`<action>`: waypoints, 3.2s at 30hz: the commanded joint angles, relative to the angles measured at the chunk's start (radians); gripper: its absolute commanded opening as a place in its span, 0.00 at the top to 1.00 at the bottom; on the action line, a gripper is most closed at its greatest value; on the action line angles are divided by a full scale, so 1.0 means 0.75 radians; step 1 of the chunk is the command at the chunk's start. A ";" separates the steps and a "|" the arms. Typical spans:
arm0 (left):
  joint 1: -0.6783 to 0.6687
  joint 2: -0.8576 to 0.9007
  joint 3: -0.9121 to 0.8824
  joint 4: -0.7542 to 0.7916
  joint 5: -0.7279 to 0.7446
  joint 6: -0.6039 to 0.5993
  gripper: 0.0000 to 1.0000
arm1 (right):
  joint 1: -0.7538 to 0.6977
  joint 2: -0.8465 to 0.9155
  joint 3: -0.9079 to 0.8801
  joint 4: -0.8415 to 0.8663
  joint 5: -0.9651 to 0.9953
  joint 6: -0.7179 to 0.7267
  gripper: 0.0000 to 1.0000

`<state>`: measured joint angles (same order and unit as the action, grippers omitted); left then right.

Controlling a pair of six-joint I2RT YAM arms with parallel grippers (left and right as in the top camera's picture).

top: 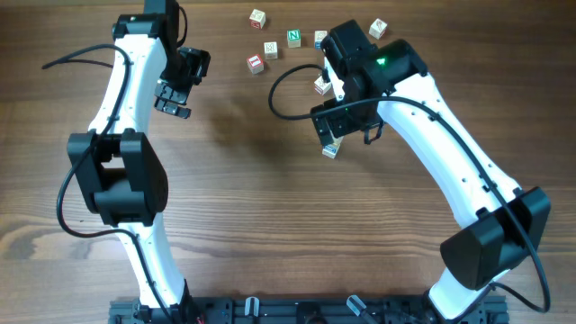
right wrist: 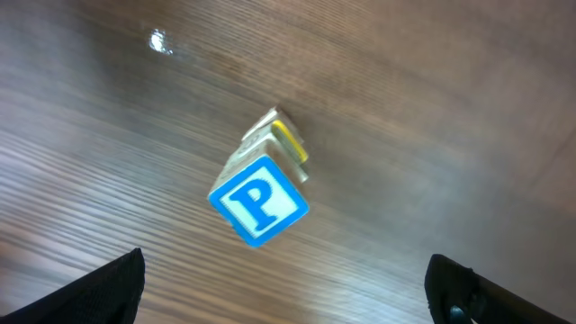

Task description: Form a tower

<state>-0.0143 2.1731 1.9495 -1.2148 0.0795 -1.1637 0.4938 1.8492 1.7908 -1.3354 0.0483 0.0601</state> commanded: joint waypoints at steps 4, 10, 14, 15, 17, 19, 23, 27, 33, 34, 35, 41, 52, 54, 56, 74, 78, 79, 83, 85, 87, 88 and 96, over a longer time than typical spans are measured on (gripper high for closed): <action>0.005 -0.040 -0.006 -0.001 -0.013 0.016 0.00 | -0.067 0.037 0.018 0.074 -0.171 -0.486 0.00; 0.005 -0.040 -0.006 -0.001 -0.013 0.016 0.00 | -0.064 0.163 0.024 0.083 -0.248 -0.567 0.00; 0.005 -0.040 -0.006 -0.001 -0.013 0.016 0.00 | -0.065 0.189 0.028 0.108 -0.271 -0.580 0.00; 0.005 -0.040 -0.006 -0.001 -0.013 0.016 0.00 | -0.065 0.224 0.028 0.110 -0.271 -0.581 0.00; 0.005 -0.040 -0.006 -0.001 -0.013 0.016 0.00 | -0.065 0.273 0.028 0.108 -0.271 -0.579 0.00; 0.005 -0.040 -0.006 -0.001 -0.013 0.016 0.00 | -0.065 0.283 0.028 0.109 -0.270 -0.579 0.00; 0.005 -0.040 -0.006 -0.001 -0.013 0.016 0.00 | -0.068 0.287 0.004 0.124 -0.271 -0.579 0.04; 0.005 -0.040 -0.006 -0.001 -0.013 0.016 0.00 | -0.068 0.310 -0.005 0.125 -0.270 -0.568 0.10; 0.005 -0.040 -0.006 -0.001 -0.013 0.016 0.00 | -0.090 0.321 -0.017 0.124 -0.271 -0.565 0.12; 0.005 -0.040 -0.006 -0.001 -0.013 0.016 0.00 | -0.090 0.328 -0.017 0.124 -0.271 -0.565 0.13; 0.005 -0.040 -0.006 -0.001 -0.013 0.016 0.00 | -0.090 0.330 -0.017 0.123 -0.271 -0.565 0.14; 0.005 -0.040 -0.006 -0.001 -0.013 0.016 0.00 | -0.090 0.333 -0.017 0.104 -0.271 -0.564 0.23; 0.005 -0.040 -0.006 -0.001 -0.013 0.016 0.00 | -0.090 0.333 -0.017 0.100 -0.271 -0.554 0.33; 0.005 -0.040 -0.006 -0.001 -0.013 0.016 0.00 | -0.090 0.333 -0.017 0.099 -0.271 -0.550 0.30; 0.005 -0.040 -0.006 -0.001 -0.013 0.016 0.00 | -0.090 0.336 -0.017 0.098 -0.271 -0.533 0.25; 0.005 -0.040 -0.006 -0.001 -0.013 0.016 0.00 | -0.090 0.340 -0.026 0.109 -0.276 -0.529 0.21; 0.005 -0.040 -0.006 -0.001 -0.013 0.016 0.00 | -0.090 0.340 -0.057 0.122 -0.276 -0.529 0.24; 0.005 -0.040 -0.006 -0.001 -0.013 0.016 0.00 | -0.090 0.340 -0.080 0.136 -0.276 -0.529 0.25; 0.005 -0.040 -0.006 -0.001 -0.013 0.016 0.00 | -0.090 0.340 -0.084 0.152 -0.276 -0.529 0.28; 0.005 -0.040 -0.006 -0.001 -0.013 0.016 0.00 | -0.090 0.340 -0.084 0.158 -0.276 -0.528 0.32; 0.005 -0.040 -0.006 -0.001 -0.013 0.016 0.00 | -0.090 0.340 -0.084 0.160 -0.276 -0.529 0.34; 0.005 -0.040 -0.006 -0.001 -0.013 0.016 0.00 | -0.090 0.340 -0.084 0.160 -0.276 -0.529 0.35; 0.005 -0.040 -0.006 -0.001 -0.013 0.016 0.00 | -0.090 0.340 -0.084 0.164 -0.275 -0.529 0.40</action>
<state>-0.0143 2.1731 1.9495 -1.2148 0.0795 -1.1637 0.4301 2.0800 1.7355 -1.2167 -0.1387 -0.3386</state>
